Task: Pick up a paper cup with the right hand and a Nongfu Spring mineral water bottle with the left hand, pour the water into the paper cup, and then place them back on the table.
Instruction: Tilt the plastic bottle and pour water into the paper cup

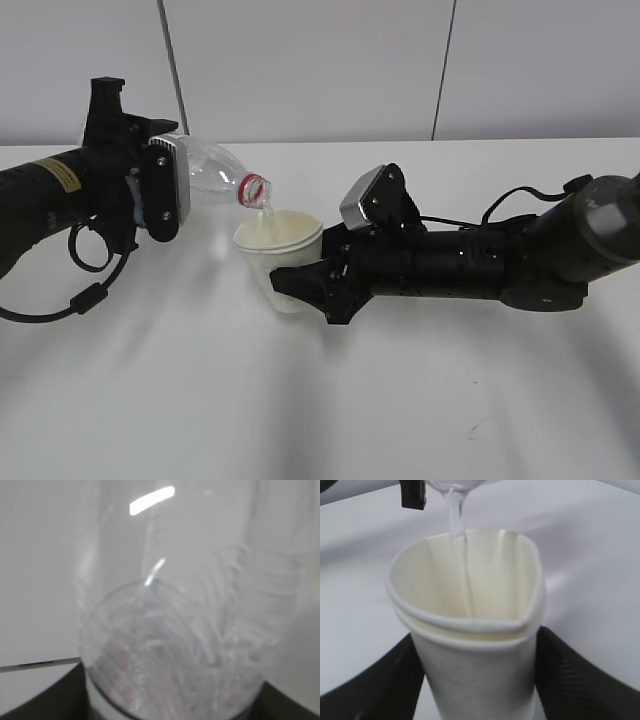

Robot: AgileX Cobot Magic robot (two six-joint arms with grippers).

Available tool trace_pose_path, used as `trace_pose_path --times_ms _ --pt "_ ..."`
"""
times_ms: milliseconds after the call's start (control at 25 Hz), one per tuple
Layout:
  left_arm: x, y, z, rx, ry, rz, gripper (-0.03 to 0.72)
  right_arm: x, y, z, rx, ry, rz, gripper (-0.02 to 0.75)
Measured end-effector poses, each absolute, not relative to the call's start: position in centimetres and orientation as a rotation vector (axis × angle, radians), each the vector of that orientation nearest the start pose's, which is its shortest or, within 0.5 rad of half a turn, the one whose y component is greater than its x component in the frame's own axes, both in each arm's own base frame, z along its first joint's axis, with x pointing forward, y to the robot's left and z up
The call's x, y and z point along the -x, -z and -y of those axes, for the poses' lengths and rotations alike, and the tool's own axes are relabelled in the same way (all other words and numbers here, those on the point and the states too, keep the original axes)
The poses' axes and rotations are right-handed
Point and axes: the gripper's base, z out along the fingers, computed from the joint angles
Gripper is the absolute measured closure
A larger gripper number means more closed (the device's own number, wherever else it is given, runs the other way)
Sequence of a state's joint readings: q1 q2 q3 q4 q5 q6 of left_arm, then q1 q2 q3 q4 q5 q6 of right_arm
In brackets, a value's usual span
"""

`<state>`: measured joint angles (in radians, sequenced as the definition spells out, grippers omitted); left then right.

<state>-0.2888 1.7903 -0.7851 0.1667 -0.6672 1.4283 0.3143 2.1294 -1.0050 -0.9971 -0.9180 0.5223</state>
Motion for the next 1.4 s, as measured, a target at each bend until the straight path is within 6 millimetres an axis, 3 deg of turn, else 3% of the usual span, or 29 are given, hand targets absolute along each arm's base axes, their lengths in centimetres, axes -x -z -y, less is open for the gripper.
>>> trace_pose_path --times_ms 1400 --pt "-33.92 -18.17 11.05 -1.564 -0.799 -1.077 0.291 -35.30 -10.94 -17.84 0.966 -0.774 -1.703 0.266"
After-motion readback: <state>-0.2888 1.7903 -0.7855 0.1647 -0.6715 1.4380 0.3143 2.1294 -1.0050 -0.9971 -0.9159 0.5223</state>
